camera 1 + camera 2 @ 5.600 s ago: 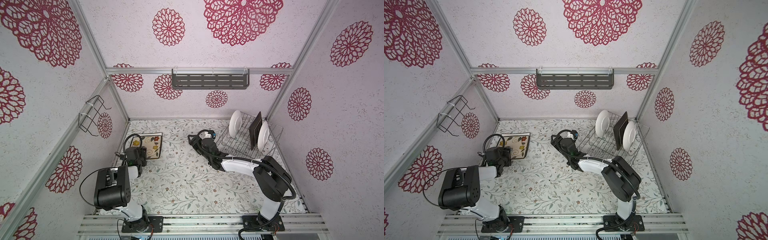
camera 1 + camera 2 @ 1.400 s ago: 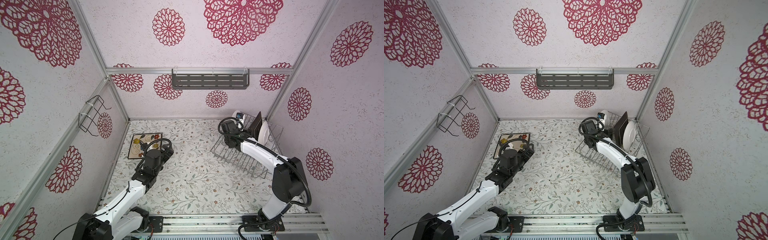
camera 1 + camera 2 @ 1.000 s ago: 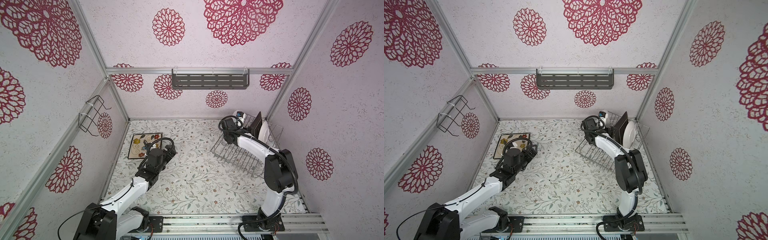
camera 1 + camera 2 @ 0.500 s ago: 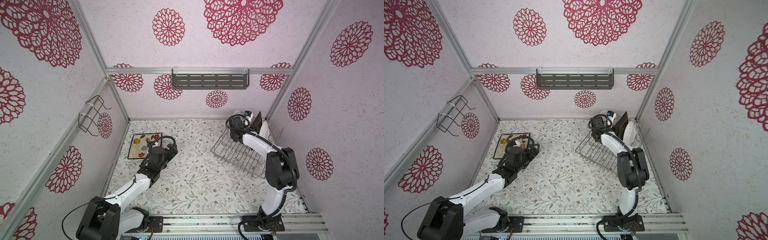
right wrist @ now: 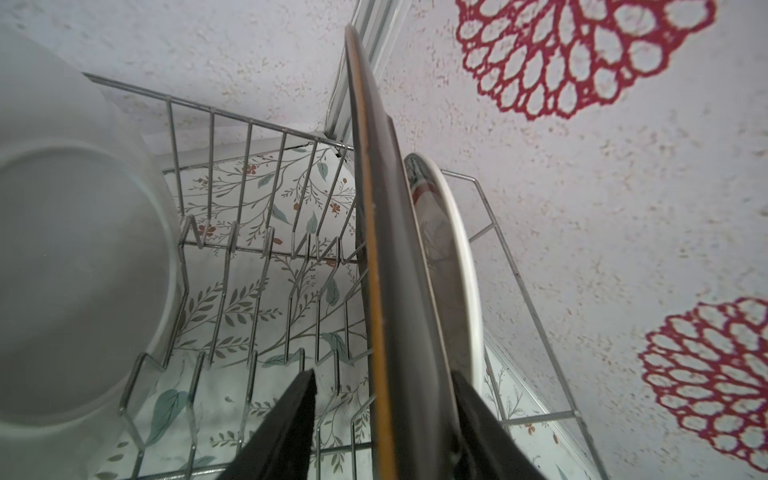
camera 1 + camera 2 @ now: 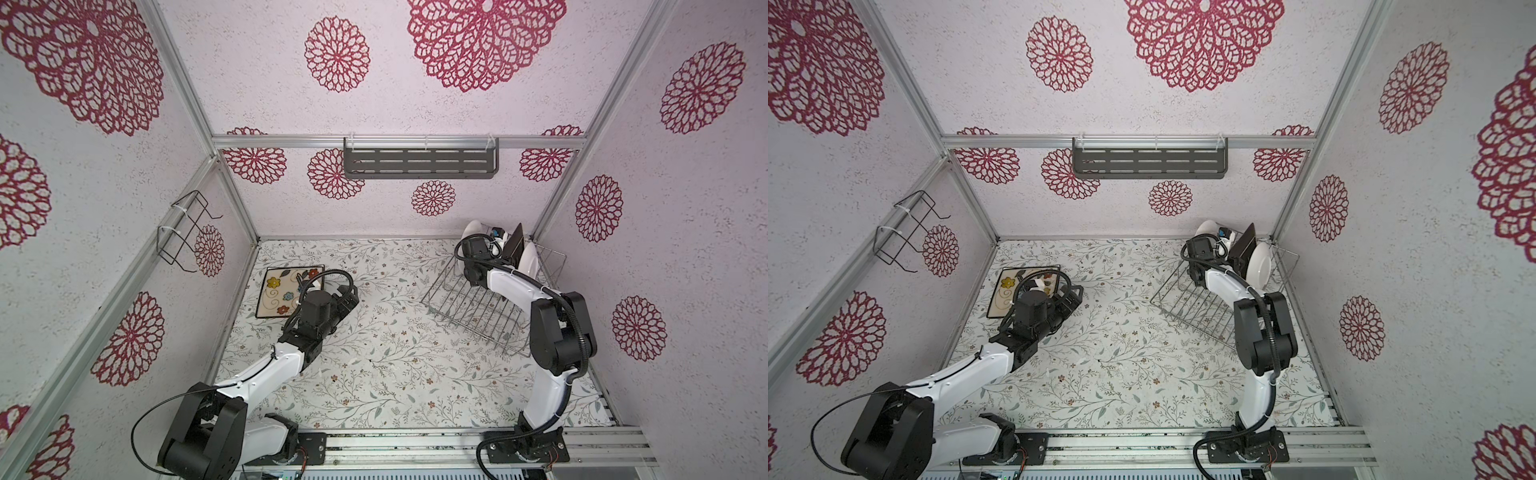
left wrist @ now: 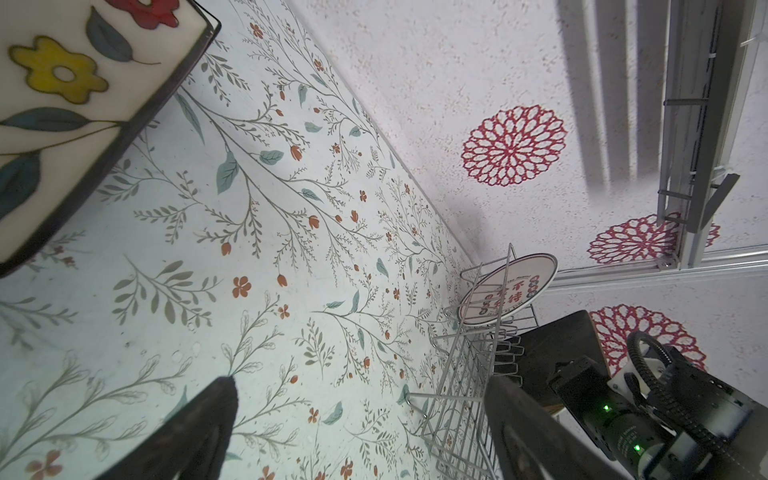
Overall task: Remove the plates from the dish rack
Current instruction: 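Lower the right gripper onto the top edge of the dark square plate in the rack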
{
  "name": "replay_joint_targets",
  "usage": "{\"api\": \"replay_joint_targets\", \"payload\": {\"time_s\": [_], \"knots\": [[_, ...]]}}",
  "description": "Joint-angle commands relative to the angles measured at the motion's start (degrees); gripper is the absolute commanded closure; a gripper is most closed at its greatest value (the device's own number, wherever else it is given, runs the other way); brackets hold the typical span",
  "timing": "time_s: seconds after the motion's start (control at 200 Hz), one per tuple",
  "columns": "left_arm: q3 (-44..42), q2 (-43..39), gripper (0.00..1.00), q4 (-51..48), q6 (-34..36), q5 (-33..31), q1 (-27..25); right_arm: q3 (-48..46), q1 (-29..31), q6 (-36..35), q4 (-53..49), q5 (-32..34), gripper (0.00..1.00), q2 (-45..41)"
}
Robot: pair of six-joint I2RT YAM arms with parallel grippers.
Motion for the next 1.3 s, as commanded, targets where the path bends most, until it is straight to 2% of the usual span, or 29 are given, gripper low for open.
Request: {"api": "replay_joint_targets", "payload": {"time_s": [0.0,0.806,1.086,1.296], "knots": [[1.53,0.54,0.03,1.10,0.04,0.35,-0.30,-0.03,-0.36,-1.21,3.03,0.02,0.49,-0.74],[2.78,0.68,0.03,-0.84,0.34,0.61,-0.30,-3.53,-0.41,-4.67,8.72,2.65,0.70,-1.21],[3.09,1.07,0.03,-0.59,0.33,0.79,-0.30,-5.76,-0.36,-5.00,10.46,2.90,0.82,-2.79],[3.31,1.34,0.03,-0.62,0.24,0.96,-0.30,-6.47,-0.36,-6.20,11.54,3.51,0.87,-3.13]]}}
